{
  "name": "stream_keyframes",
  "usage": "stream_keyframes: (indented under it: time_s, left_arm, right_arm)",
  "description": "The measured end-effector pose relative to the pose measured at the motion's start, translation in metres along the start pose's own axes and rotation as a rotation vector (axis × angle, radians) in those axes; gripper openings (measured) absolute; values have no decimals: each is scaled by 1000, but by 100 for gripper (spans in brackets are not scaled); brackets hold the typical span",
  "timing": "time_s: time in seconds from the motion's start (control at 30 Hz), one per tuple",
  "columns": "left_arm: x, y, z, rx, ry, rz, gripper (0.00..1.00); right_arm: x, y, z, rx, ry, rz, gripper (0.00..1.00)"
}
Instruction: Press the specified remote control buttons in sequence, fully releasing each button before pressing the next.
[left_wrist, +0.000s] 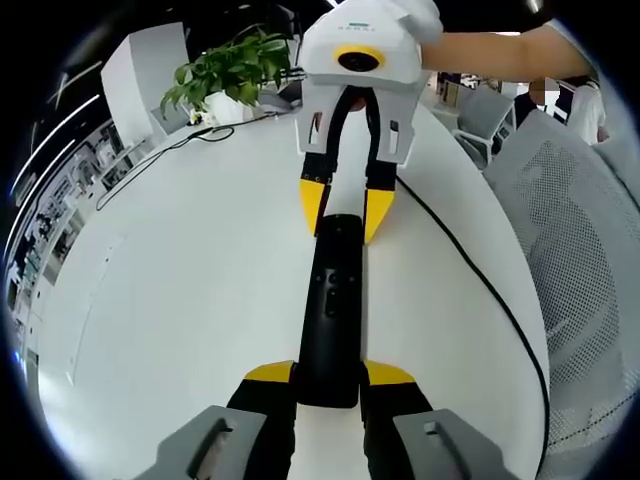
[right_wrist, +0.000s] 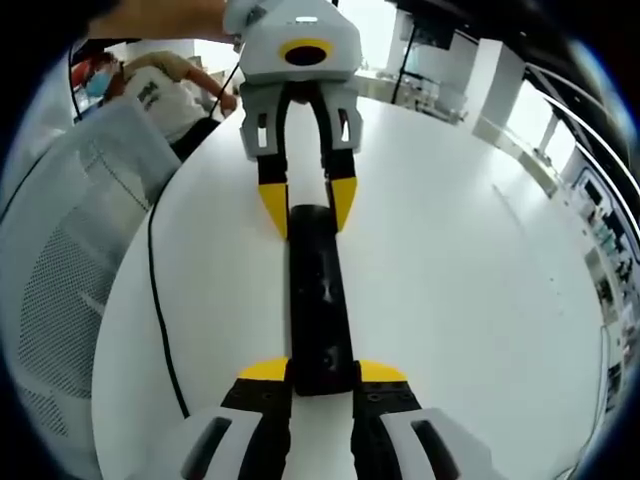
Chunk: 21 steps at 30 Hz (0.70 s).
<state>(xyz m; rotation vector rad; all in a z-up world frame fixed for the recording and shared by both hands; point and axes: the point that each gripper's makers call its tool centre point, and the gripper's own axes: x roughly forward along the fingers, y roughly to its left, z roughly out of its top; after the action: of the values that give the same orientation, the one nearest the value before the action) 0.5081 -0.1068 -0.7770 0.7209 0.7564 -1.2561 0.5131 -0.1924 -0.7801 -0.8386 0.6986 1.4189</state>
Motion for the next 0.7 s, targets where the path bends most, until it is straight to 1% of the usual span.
stream_keyframes:
  time_s: [0.4, 0.5, 0.7]
  left_arm:
    - [-1, 1, 2, 7, 1, 8, 23]
    - [-5, 7, 5, 13, -13, 22, 23]
    - [-12, 20, 13, 47, -16, 50, 23]
  right_arm:
    - [-3, -1, 1, 0, -8, -9, 19]
    - [-7, -6, 2, 4, -18, -26, 19]
    - [-12, -18, 7, -2, -30, -61, 19]
